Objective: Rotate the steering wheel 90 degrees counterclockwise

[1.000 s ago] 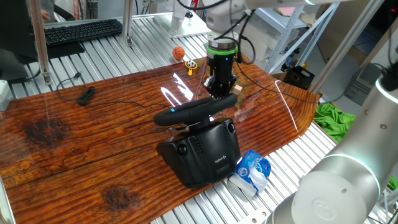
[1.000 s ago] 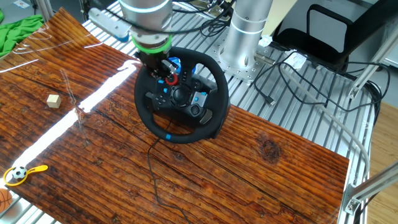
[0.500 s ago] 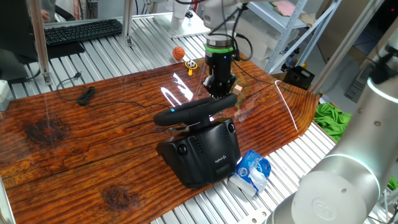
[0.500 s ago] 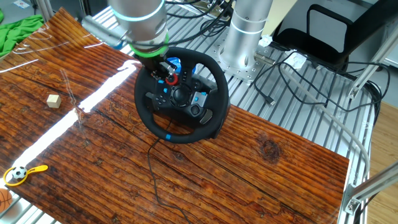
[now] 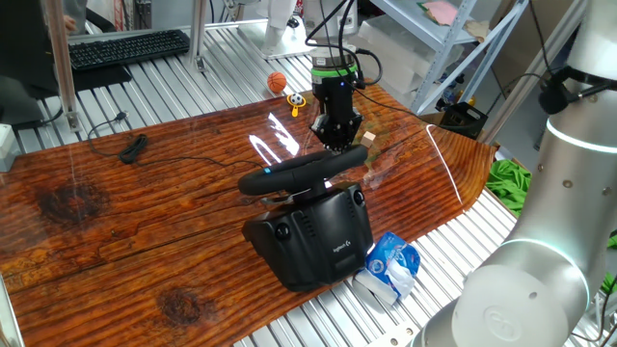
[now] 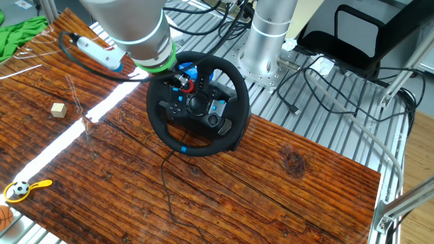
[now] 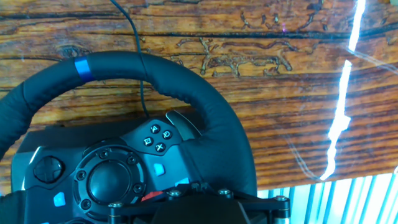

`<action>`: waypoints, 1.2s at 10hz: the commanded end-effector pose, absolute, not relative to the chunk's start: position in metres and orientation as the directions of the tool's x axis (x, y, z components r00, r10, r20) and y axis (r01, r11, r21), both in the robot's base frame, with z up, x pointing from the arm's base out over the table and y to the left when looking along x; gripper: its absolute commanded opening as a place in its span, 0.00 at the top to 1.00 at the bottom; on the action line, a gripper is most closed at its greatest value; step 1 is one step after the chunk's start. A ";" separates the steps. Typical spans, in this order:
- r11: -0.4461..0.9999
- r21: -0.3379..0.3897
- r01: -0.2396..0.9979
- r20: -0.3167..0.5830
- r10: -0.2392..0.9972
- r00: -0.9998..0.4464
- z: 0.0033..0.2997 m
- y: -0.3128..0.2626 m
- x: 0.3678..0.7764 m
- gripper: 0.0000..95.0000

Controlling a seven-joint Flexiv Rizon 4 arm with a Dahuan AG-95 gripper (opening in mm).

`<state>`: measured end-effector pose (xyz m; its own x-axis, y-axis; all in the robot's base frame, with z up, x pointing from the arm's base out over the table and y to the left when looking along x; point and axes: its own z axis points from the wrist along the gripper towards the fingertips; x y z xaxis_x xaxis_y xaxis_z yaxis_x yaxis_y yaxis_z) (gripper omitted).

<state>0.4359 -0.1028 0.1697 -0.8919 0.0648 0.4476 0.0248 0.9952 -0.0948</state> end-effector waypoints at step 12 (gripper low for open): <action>0.998 -0.062 0.000 0.476 0.030 -0.879 0.168 -0.105 0.437 1.00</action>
<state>0.4381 -0.1056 0.1679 -0.8806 0.0265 0.4732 -0.0030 0.9981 -0.0615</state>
